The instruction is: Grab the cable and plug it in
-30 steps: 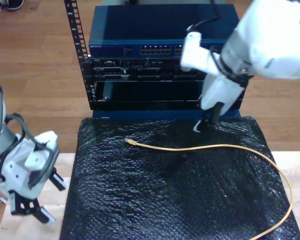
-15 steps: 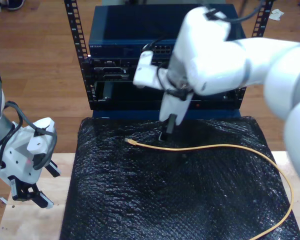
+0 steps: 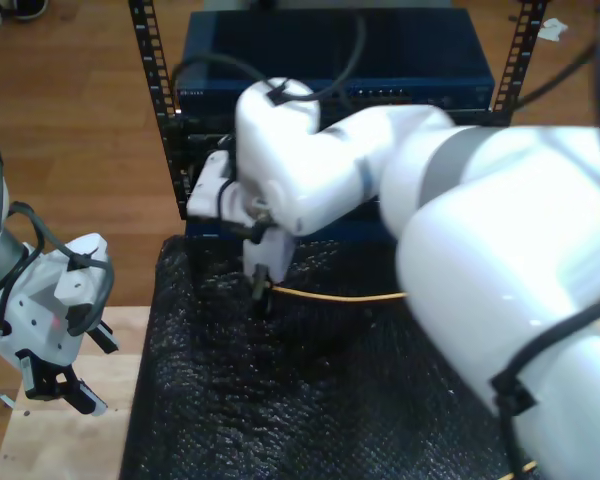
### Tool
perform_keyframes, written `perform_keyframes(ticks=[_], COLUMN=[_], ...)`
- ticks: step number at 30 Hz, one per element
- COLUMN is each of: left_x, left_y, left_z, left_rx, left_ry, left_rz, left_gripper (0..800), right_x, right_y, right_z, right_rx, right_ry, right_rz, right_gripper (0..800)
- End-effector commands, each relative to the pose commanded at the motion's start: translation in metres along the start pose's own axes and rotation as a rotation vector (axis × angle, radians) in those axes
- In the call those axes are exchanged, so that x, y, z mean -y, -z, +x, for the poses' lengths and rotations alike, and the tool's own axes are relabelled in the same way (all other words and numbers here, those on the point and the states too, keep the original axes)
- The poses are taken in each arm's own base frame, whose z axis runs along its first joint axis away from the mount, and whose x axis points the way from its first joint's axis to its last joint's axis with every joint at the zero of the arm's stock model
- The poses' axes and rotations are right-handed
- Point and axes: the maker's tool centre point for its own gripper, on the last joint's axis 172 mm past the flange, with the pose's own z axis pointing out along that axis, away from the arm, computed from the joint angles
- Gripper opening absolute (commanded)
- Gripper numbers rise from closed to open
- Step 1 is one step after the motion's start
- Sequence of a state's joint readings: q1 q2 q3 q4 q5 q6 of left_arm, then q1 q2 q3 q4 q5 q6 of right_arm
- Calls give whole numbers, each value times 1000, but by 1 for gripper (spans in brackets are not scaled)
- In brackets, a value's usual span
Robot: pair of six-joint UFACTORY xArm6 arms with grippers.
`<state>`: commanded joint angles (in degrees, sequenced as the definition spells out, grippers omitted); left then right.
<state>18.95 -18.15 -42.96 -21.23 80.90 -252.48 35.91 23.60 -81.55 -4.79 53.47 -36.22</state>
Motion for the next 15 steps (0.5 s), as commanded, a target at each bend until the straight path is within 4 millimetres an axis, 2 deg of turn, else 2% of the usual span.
perform_keyframes(ticks=[8,15], left_x=[1,1], left_y=[0,0], left_z=[-1,-2], left_rx=[0,0], left_ry=[1,2], left_rz=[2,3], left_gripper=[800,800], right_x=[-20,-18], right_y=[-18,-28], right_z=[-1,-3], right_rx=[73,86], right_ry=[-27,-55], right_rz=[-88,-81], right_gripper=[742,713])
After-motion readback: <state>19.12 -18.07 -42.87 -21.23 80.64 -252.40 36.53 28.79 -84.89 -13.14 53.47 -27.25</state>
